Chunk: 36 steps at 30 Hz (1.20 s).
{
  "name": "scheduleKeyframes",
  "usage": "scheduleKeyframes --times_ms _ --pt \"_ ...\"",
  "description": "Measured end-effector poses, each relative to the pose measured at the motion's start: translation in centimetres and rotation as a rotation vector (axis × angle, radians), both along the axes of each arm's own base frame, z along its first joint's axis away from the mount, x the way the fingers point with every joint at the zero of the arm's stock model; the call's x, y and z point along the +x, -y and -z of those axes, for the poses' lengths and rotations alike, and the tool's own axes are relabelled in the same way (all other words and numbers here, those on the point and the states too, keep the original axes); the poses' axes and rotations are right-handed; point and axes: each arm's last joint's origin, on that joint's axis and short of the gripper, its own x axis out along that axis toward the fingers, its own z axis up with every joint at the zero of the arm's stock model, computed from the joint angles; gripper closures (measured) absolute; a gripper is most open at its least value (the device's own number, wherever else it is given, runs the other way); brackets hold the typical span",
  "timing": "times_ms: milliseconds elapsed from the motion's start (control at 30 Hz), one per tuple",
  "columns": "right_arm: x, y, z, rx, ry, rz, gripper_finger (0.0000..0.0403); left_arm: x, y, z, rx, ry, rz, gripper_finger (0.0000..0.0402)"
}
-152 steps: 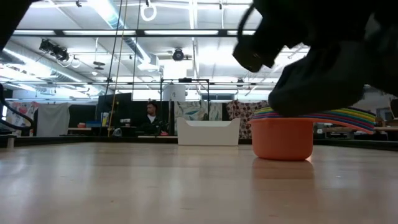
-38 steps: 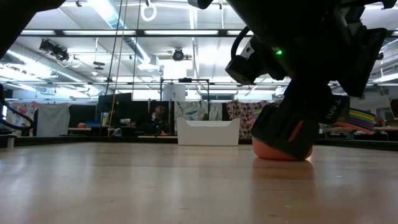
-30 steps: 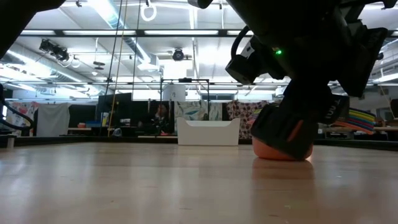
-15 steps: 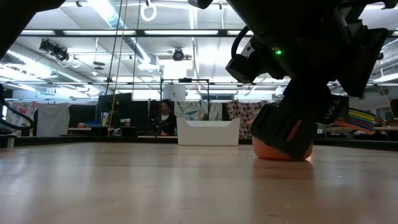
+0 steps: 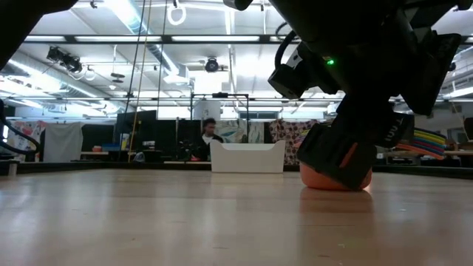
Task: Nest measuring cups in basket
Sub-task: Put the stacked measuring cups into the white bin
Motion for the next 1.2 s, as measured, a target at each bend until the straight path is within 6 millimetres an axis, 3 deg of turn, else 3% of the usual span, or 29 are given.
scheduleKeyframes --times_ms 400,667,900,1200 --pt "1.6 0.2 5.1 0.113 -0.176 0.021 0.0204 0.0 0.0 0.0 0.0 -0.001 -0.001 0.0246" --pt "3.3 -1.1 7.7 0.202 -0.229 -0.066 0.0204 0.2 -0.5 0.0 -0.007 0.0 -0.008 0.0246" --pt "4.4 -2.9 8.7 0.279 -0.23 -0.145 0.0204 0.5 -1.1 0.1 -0.032 -0.017 0.015 0.0246" --pt "5.4 -5.2 8.3 0.297 -0.191 -0.222 0.0204 0.7 -1.6 0.1 -0.034 -0.031 0.014 0.0246"
